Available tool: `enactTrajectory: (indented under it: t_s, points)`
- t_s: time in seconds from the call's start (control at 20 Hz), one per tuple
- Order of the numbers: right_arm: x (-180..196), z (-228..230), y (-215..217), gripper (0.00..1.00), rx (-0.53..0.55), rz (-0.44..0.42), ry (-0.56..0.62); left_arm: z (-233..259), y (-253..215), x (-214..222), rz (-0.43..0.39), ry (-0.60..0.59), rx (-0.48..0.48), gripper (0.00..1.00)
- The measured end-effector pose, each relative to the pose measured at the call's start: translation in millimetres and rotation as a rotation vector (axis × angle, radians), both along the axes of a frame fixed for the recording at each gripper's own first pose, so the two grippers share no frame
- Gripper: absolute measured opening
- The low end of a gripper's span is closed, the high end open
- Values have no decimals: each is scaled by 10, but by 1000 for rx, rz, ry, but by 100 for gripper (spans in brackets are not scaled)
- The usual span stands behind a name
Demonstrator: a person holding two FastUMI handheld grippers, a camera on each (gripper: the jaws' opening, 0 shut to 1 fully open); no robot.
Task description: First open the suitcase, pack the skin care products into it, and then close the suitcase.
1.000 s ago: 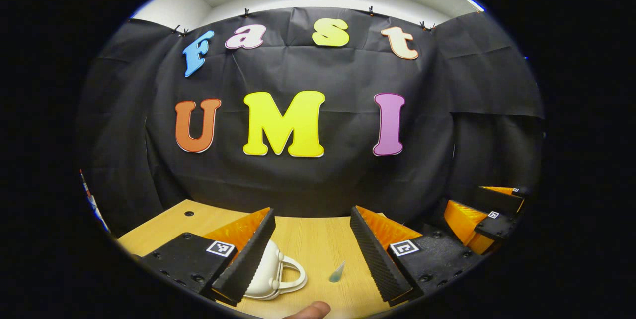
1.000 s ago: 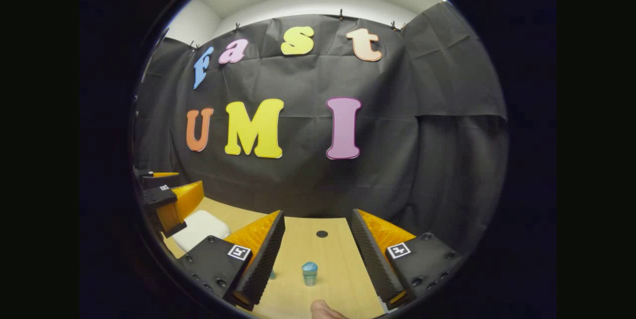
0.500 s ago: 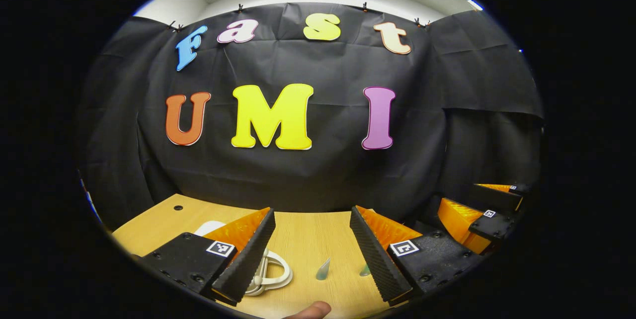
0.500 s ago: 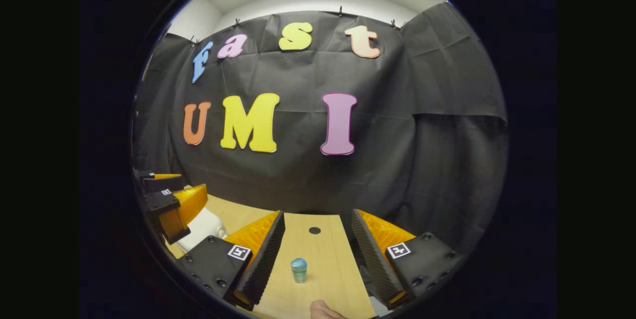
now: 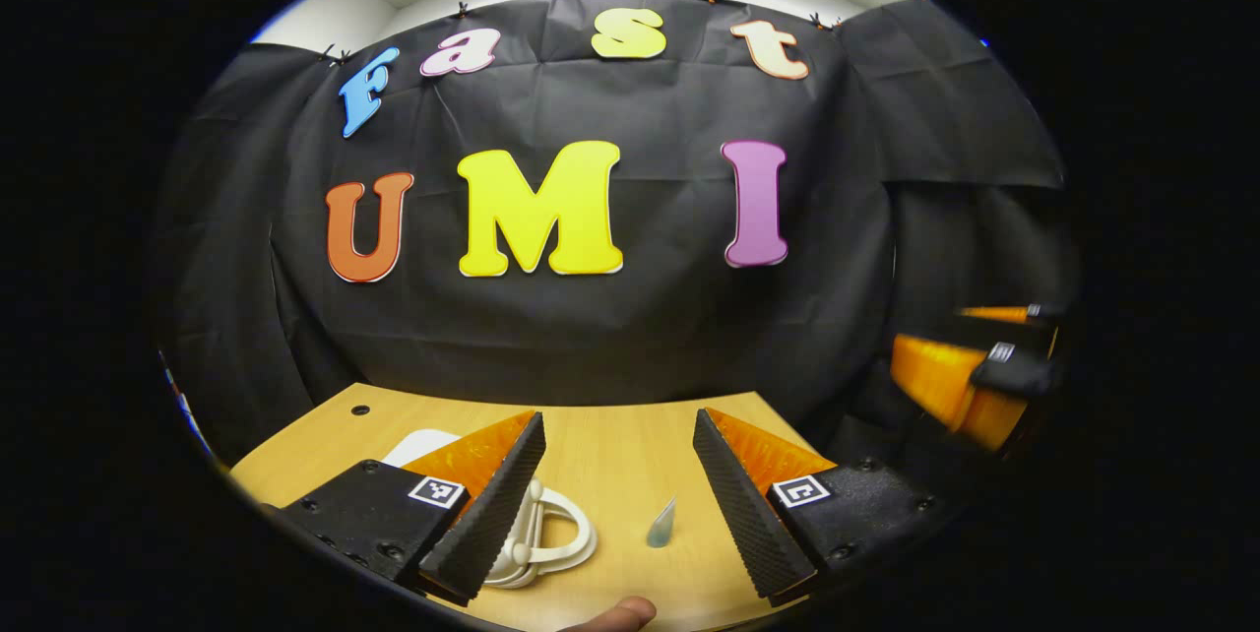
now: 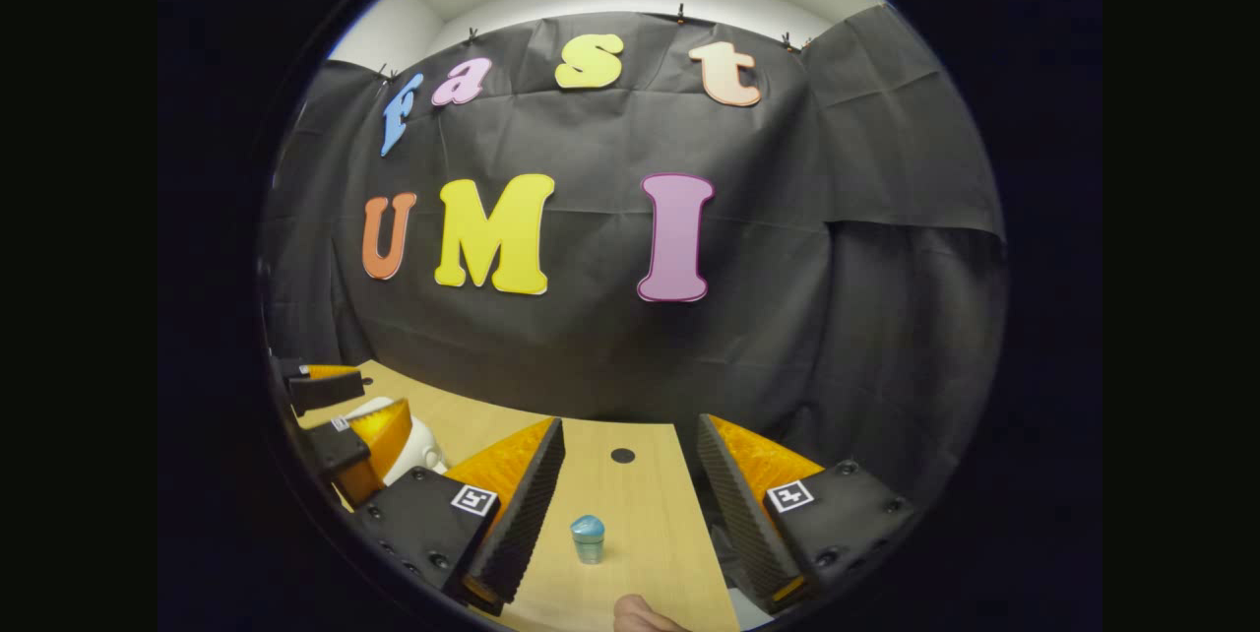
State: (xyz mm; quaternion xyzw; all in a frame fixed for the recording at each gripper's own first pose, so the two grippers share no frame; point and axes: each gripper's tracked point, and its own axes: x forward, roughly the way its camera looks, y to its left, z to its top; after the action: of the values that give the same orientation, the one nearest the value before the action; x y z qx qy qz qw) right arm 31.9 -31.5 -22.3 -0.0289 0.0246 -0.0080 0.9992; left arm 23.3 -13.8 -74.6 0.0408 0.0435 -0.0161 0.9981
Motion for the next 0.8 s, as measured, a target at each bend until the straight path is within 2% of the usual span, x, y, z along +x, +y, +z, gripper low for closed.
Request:
enactTrajectory:
  t_s: [0.2, 0.45, 0.7, 0.8]
  points:
    - [11, -45, -222, 80, -40, -48, 8, -760, 170, 74, -16, 82, 171, 98]
    - [-58, -178, -501, 80, -58, -106, 37, -1649, 298, 168, -65, 182, 488, 99]
    - [-170, -385, -763, 81, -62, -156, 75, -2032, 471, 175, -60, 249, 833, 100]
    - [-212, -438, -857, 81, -64, -171, 84, -2091, 596, 231, -44, 265, 953, 98]
